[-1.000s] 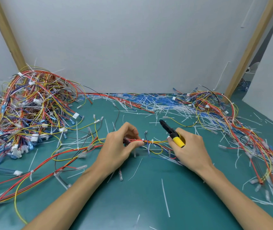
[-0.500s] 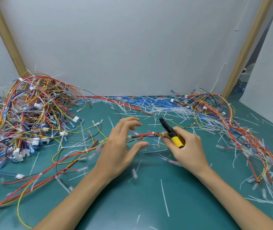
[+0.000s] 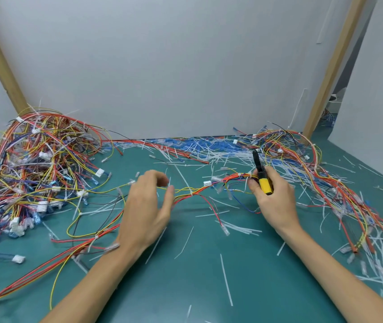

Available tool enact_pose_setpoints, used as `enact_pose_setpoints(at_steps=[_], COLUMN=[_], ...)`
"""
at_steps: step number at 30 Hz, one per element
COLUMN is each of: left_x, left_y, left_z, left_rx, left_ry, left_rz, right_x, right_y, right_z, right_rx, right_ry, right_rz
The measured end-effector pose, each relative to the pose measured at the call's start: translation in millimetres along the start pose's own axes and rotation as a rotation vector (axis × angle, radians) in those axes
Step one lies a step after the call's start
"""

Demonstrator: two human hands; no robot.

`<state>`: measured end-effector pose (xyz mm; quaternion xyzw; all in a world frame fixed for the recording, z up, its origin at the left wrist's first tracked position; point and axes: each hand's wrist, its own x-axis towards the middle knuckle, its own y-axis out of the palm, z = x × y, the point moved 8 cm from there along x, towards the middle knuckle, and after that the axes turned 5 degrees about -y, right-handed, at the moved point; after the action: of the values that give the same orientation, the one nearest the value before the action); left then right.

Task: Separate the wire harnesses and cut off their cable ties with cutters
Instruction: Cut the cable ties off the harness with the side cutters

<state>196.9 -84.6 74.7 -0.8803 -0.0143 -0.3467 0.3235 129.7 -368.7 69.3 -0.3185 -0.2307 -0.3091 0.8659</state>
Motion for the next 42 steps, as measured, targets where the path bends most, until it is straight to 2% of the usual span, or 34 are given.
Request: enact_pose_setpoints(at_steps=[4, 7, 10, 13, 16, 18, 20, 23, 25, 30, 34, 38, 40, 42], left_x=[-6, -8, -5, -2, -2, -4, -4, 1, 3, 3, 1, 1, 0, -2], left_y=[20, 26, 19, 3, -9, -9, -4, 2, 9, 20, 18, 15, 18, 20], left_z=[-5, -8, -12, -27, -38, -42, -41, -29, -16, 8, 5, -1, -3, -3], left_rx=[-0.03, -0.018, 0.088, 0.379, 0.518, 0.529, 0.514, 0.422, 0.378, 0.088, -0.114, -0.325, -0.486, -0.487], left_ry=[0.044, 0.07, 0.093, 0.267, 0.435, 0.501, 0.504, 0.412, 0.306, 0.061, 0.0, -0.058, -0.161, -0.218], left_rz=[0.235, 0.3, 0.211, -0.012, -0.16, -0.166, -0.119, -0.019, 0.089, 0.283, 0.404, 0.457, 0.468, 0.42], right_x=[0, 0, 0, 5, 8, 7, 5, 6, 4, -3, 5, 9, 10, 9], right_y=[2, 1, 0, -1, -1, -7, -12, -14, -9, 10, 5, -6, -8, -7], right_z=[0, -2, -4, -1, 4, 15, 28, 38, 36, 8, -15, -30, -32, -31], right_rx=[0.019, 0.043, 0.031, -0.058, -0.192, -0.349, -0.403, -0.384, -0.41, -0.518, -0.493, -0.436, -0.417, -0.413], right_ry=[0.02, 0.042, 0.071, 0.048, 0.0, -0.099, -0.194, -0.279, -0.27, -0.091, 0.071, 0.172, 0.175, 0.165], right_rz=[0.004, -0.014, -0.031, -0.002, 0.054, -0.017, -0.09, -0.099, -0.074, 0.078, 0.089, 0.052, 0.048, 0.046])
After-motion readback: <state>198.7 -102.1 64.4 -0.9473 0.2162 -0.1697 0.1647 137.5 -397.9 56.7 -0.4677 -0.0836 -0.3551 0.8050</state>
